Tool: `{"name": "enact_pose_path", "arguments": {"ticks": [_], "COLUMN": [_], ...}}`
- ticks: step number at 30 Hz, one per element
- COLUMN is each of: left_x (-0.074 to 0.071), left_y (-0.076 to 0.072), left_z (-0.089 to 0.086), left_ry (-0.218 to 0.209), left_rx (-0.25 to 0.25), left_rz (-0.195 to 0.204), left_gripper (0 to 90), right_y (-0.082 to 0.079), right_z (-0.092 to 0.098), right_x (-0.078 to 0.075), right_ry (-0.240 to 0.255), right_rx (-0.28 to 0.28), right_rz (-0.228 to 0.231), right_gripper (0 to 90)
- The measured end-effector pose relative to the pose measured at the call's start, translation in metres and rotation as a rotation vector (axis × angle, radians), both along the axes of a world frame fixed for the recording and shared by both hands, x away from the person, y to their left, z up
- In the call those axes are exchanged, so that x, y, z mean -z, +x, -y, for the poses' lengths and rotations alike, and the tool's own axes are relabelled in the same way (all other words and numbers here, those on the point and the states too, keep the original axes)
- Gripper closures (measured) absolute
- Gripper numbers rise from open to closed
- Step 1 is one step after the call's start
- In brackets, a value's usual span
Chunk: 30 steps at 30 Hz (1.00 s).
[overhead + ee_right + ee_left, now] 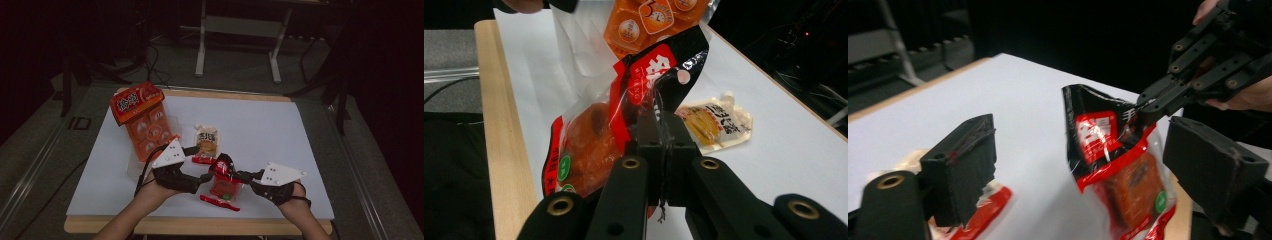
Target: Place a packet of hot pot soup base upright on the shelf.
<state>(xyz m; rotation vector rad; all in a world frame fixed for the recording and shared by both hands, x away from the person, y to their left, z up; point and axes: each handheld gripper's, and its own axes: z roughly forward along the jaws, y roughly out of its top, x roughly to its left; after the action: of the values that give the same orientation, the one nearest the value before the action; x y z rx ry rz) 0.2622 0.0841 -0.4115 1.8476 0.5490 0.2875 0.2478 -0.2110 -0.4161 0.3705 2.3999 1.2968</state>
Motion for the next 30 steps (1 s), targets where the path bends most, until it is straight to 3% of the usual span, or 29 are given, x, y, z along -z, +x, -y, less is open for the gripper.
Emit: {"name": "enact_pose_path", "arguments": {"ticks": [3, 9, 21, 26, 30], "left_x": [0.001, 0.003, 0.013, 0.012, 0.009], "left_y": [0.003, 0.012, 0.027, 0.024, 0.024], "left_z": [0.007, 0.013, 0.011, 0.011, 0.009], "left_ry": [0.009, 0.01, -0.038, 0.005, 0.008], "left_rx": [0.014, 0.057, 0.184, 0.199, 0.197], "left_rz": [-0.016, -0.032, -0.141, -0.104, -0.113], "left_gripper": [16.5, 30.2, 57.7, 73.9, 84.8], "right_y": [-0.002, -0.006, -0.008, -0.007, -0.008], "right_z": [-0.002, -0.007, -0.01, -0.011, -0.012], "right_x": [-0.001, -0.002, -0.003, -0.002, -0.001], "right_ry": [0.0, -0.001, 0.0, -0.007, -0.011], "right_rx": [-0.009, -0.031, -0.053, -0.058, -0.066], "right_rz": [0.002, 0.015, 0.02, 0.019, 0.02], "right_gripper": [89.0, 89.0, 89.0, 88.9, 88.1]}}
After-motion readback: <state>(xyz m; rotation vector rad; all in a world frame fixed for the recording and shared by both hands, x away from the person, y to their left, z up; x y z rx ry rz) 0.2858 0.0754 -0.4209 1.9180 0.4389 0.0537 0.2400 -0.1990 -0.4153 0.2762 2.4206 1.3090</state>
